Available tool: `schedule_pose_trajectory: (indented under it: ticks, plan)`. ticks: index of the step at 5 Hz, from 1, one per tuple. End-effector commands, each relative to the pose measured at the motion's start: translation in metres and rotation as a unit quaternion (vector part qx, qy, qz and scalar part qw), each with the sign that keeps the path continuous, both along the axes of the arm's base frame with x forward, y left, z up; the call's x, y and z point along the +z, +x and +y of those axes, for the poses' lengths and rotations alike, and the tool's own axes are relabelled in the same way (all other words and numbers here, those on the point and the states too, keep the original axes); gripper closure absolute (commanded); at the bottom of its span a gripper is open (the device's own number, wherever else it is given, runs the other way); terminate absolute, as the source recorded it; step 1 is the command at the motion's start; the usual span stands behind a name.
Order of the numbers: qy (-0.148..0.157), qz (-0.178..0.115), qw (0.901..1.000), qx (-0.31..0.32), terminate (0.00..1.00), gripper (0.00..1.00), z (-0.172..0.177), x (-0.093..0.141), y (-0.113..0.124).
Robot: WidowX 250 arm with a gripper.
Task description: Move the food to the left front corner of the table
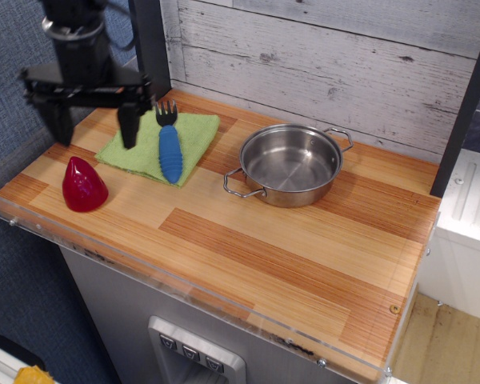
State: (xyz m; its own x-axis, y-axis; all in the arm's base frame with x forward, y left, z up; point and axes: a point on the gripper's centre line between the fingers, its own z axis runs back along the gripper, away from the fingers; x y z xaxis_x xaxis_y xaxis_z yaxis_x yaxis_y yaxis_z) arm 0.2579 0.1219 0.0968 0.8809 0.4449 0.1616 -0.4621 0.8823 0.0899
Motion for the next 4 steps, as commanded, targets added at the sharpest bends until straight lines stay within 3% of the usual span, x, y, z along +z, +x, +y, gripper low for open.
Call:
schedule_pose_trajectory:
  ticks: [1,2,3,4]
  plan:
    - [0.004,-0.057,0.9967,-0.057,0.0,0.0,-0.026,0.043,0.014]
    - [-0.014,-0.081,0.9865,-0.142,0.0,0.0,-0.045,0.047,0.046]
    - [-0.03,-0.085,0.9604,-0.263,0.0,0.0,-0.069,0.05,0.065]
    - [-0.031,-0.08,0.9211,-0.38,0.0,0.0,-0.084,0.052,0.074]
